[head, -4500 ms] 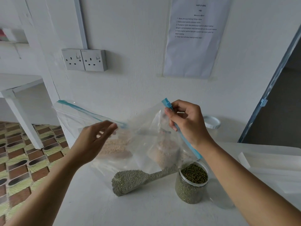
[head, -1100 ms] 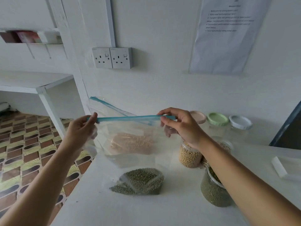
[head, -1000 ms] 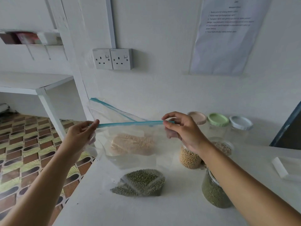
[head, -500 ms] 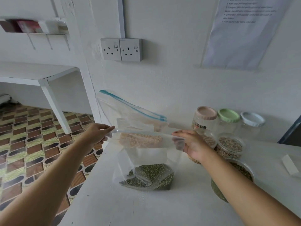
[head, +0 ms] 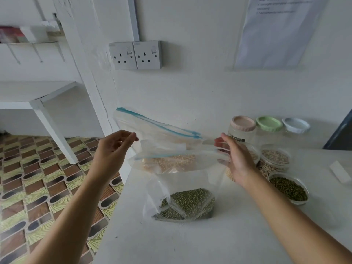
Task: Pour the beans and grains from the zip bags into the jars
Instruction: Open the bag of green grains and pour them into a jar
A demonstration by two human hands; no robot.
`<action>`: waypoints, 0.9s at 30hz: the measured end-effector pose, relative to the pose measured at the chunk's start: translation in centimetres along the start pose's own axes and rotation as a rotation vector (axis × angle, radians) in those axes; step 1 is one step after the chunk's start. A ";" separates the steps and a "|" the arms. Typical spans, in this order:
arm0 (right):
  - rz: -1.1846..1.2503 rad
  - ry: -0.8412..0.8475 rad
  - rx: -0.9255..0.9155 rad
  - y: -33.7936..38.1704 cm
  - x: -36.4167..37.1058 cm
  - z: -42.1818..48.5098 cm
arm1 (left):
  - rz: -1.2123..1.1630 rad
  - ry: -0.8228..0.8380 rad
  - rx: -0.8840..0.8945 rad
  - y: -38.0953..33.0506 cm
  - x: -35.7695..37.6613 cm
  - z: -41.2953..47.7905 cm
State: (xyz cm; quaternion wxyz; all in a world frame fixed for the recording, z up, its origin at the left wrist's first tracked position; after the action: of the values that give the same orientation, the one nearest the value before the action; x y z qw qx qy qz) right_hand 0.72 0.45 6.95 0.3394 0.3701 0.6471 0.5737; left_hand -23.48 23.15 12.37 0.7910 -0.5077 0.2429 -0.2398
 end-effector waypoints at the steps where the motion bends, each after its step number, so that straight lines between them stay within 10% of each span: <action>1: -0.039 -0.053 -0.064 0.3 -0.4 -0.4 | 0.035 0.033 0.046 -1.1 0.6 -0.1; 14: -0.352 -0.199 -0.543 1.1 -13.1 -5.2 | -0.067 0.513 0.247 -6.4 20.8 -2.8; 22: -0.727 -0.261 -0.455 -4.6 -27.6 -5.0 | 0.053 0.481 0.267 -2.5 33.8 -8.4; 27: -1.087 0.053 -0.273 -9.5 -31.3 -3.3 | 0.169 0.356 0.093 1.0 37.8 -12.4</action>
State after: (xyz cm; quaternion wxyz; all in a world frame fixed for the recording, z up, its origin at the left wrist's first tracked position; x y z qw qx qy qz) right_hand 12.58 -28.98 -1.68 0.6147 -0.0785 0.6729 0.4040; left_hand -2.14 -8.69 1.58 0.7753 -0.3982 0.4094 -0.2697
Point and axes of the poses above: each hand's wrist, its own z-axis towards the middle knuckle, its own x-axis out of the palm, y = z × x, the point moved 3 cm from there along z, towards the middle knuckle, and after that the axes turned 11 degrees about -z, right-handed, at the moved point
